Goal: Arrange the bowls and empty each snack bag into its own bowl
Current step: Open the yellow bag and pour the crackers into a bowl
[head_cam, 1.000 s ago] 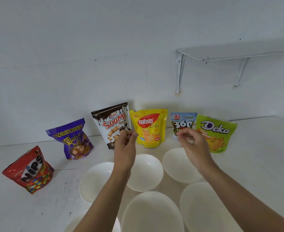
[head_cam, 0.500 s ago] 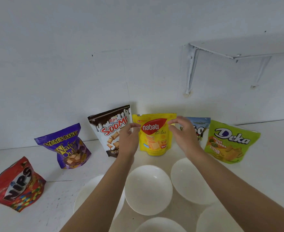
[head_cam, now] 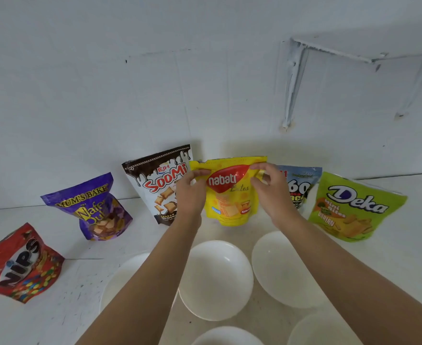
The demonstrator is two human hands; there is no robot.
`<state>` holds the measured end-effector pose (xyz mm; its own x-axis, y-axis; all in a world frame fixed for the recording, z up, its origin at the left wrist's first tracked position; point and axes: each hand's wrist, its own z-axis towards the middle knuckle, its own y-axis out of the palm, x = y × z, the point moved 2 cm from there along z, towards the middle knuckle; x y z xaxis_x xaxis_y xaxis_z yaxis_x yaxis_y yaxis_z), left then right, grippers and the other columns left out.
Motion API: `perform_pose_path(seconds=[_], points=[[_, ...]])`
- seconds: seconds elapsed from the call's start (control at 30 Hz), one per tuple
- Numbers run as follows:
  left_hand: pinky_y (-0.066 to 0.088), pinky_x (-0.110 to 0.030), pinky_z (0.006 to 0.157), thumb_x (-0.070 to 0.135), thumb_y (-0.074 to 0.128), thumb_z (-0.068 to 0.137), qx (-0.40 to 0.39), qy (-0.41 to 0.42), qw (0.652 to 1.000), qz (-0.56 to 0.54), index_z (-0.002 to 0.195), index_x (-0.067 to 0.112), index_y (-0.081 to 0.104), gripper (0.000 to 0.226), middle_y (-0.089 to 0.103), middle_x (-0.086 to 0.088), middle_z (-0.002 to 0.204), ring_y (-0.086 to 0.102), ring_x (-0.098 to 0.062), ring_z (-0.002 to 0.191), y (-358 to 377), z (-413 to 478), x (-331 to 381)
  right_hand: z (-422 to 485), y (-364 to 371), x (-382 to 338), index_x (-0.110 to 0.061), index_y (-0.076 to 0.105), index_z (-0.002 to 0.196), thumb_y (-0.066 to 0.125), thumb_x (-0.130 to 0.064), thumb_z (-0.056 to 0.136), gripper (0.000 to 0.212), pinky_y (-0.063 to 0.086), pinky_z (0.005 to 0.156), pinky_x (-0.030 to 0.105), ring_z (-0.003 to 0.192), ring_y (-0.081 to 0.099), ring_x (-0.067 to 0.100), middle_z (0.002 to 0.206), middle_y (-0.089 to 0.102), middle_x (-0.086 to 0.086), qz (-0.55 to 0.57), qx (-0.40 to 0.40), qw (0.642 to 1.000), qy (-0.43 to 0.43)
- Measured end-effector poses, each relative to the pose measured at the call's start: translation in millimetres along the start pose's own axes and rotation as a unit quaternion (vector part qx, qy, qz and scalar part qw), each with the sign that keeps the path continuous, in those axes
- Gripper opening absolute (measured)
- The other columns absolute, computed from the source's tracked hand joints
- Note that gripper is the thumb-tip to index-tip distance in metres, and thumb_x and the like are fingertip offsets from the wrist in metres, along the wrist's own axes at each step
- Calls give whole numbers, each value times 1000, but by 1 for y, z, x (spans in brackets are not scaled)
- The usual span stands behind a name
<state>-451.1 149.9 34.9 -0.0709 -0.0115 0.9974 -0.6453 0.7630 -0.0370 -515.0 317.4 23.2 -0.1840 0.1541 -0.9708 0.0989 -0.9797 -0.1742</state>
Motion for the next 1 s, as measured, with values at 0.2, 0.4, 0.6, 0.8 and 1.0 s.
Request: perform_pose_path(seconds=[0.2, 0.4, 0.6, 0.8, 1.0], points=[[57, -33, 78, 0, 54, 87, 5, 87, 996, -31, 92, 27, 75, 35, 70, 2, 113, 66, -19, 99, -38, -26, 46, -30, 12, -52, -30, 64, 110, 61, -3, 91, 33, 49, 98, 32, 124, 56, 18, 131, 58, -2, 73, -18, 995, -68], [60, -37, 76, 3, 56, 84, 50, 111, 990, -76, 90, 28, 76, 33, 75, -2, 106, 71, -22, 95, -119, -63, 80, -70, 55, -108, -32, 65, 107, 65, -15, 86, 28, 51, 101, 45, 120, 59, 21, 129, 62, 1, 109, -80, 986, -98], [62, -45, 79, 7, 61, 88, 148, 143, 976, -73, 90, 29, 77, 27, 77, -4, 104, 73, -29, 99, -232, -118, 85, -131, 135, -144, -36, 64, 97, 66, -20, 85, 20, 53, 95, 51, 102, 65, 25, 116, 68, 0, 135, -182, 965, -132], [52, -20, 55, 5, 63, 94, 237, 145, 960, -33, 94, 20, 73, 18, 73, 16, 78, 69, -7, 72, -333, -174, 43, -205, 221, -133, -32, 64, 99, 67, -14, 86, 22, 56, 87, 55, 103, 64, 34, 113, 66, 3, 127, -294, 939, -126], [50, -15, 57, 5, 66, 95, 273, 87, 958, 11, 87, 19, 71, 18, 73, 3, 98, 67, -11, 75, -393, -209, -25, -263, 269, -93, -37, 62, 93, 64, -25, 78, 19, 51, 97, 55, 109, 63, 17, 107, 66, -18, 74, -357, 927, -89]])
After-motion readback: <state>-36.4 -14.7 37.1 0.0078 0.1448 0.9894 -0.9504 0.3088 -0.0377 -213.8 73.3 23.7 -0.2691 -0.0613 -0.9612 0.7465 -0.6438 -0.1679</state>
